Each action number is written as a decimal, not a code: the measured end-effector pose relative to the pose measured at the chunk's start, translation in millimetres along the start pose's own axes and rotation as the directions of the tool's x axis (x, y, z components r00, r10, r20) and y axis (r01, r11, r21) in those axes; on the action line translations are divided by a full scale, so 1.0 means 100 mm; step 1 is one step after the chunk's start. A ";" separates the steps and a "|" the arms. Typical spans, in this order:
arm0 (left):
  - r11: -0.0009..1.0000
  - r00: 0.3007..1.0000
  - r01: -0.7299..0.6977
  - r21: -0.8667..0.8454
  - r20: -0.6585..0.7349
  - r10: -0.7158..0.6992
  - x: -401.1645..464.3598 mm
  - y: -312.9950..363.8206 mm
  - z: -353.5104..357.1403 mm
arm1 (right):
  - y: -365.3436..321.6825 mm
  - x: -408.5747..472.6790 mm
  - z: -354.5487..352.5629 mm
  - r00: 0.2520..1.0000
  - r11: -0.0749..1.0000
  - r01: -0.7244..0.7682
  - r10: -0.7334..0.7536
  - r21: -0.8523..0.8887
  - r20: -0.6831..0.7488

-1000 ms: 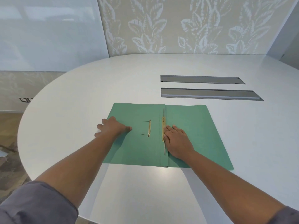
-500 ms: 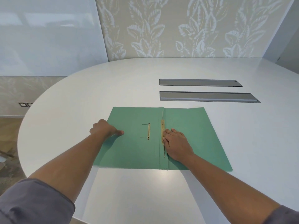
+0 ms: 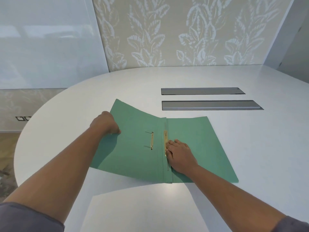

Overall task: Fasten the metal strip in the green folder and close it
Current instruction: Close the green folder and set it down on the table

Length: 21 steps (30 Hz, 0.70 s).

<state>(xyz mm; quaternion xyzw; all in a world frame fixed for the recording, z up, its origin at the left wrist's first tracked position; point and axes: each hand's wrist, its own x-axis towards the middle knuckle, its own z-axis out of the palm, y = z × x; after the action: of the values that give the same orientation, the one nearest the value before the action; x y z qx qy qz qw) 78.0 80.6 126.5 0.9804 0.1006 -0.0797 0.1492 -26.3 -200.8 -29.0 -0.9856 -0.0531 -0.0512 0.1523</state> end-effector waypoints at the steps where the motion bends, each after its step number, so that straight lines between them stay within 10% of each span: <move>1: 0.999 0.999 -0.034 0.029 -0.009 0.034 -0.03 0.06 -0.09 | 0.00 0.00 0.00 1.000 1.000 0.000 0.000 -0.002 -0.001; 6: 0.974 0.973 -0.229 -0.002 -0.044 0.228 -0.17 0.35 -0.47 | -0.01 0.01 -0.02 1.000 1.000 -0.004 0.004 0.009 -0.006; 15: 0.765 0.921 -0.210 -0.608 0.138 0.363 -0.50 0.91 -0.56 | -0.03 0.01 -0.19 1.000 0.948 -0.009 0.008 0.317 0.005; 21: 0.678 0.795 -0.121 -0.725 0.338 0.504 -0.62 1.10 -0.30 | 0.11 0.00 -0.62 0.944 0.320 -0.261 0.281 0.911 0.172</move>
<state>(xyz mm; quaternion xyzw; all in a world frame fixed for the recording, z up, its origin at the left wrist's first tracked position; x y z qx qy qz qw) 46.1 -23.8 197.1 0.8023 -0.0978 -0.2681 0.5242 -30.3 -230.3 26.8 -0.7241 0.0940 0.0045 0.6833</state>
